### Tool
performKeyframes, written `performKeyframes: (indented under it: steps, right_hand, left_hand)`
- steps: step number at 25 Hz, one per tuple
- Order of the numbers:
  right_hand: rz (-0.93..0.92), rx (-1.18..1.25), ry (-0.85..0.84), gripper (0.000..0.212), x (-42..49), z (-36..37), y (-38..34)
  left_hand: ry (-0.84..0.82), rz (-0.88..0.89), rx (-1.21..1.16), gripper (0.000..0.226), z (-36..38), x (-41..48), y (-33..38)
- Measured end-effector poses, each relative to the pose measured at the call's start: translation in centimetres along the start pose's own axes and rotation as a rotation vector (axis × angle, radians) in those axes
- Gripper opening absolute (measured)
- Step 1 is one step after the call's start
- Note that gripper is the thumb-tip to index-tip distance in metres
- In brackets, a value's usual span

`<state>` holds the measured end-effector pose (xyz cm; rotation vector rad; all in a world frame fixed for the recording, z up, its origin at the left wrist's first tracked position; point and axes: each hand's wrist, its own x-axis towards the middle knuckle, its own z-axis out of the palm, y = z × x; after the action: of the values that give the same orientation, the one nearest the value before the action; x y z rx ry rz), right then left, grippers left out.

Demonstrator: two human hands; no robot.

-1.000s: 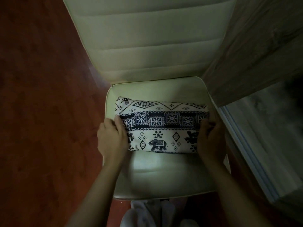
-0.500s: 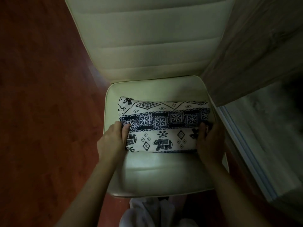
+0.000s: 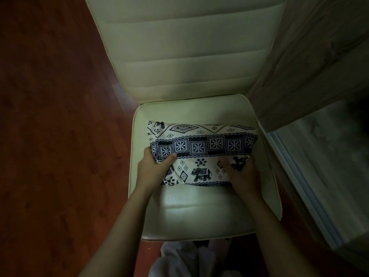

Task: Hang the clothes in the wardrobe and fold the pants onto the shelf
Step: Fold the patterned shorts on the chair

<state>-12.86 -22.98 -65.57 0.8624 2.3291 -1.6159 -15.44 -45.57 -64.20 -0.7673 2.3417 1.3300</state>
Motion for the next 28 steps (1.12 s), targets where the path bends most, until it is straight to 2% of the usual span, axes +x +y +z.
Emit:
performKeyframes:
  steps: [3,6,12,17,19,21,23,25,28]
  right_hand:
    - [-0.025,0.050,0.006,0.057,0.0,0.0,-0.2]
    - [-0.058,0.076,-0.023,0.056,-0.2,-0.1,0.0]
    - [-0.129,0.107,-0.100,0.059,-0.2,-0.3,1.6]
    - [-0.202,0.165,-0.085,0.063,-0.4,-1.4,-0.8]
    - [-0.243,0.161,-0.040,0.069,-2.2,-3.0,-3.9]
    - [-0.295,0.156,-0.007,0.063,-3.4,-5.6,-7.9]
    - [-0.342,0.153,0.047,0.051,-5.5,-8.8,-14.1]
    - [-0.446,0.133,0.203,0.050,-10.4,-14.4,-24.9]
    - [-0.562,0.128,0.241,0.055,-11.4,-16.8,-29.8]
  left_hand:
    - [0.006,0.059,-0.144,0.080,-0.3,-1.4,0.4]
    - [-0.010,0.177,-0.071,0.096,0.2,-2.3,0.0]
    - [-0.040,0.281,-0.045,0.083,0.3,-1.2,-0.8]
    - [-0.004,0.372,-0.040,0.079,-0.6,-1.4,1.7]
    - [0.024,0.432,-0.046,0.078,-1.9,-3.3,4.1]
    - [0.027,0.477,-0.054,0.077,-3.9,-4.4,7.7]
    - [0.016,0.558,-0.071,0.078,-6.7,-6.5,14.0]
    - [0.035,0.681,-0.110,0.079,-12.8,-11.9,24.6]
    - [0.032,0.798,-0.117,0.078,-14.6,-13.5,30.1]
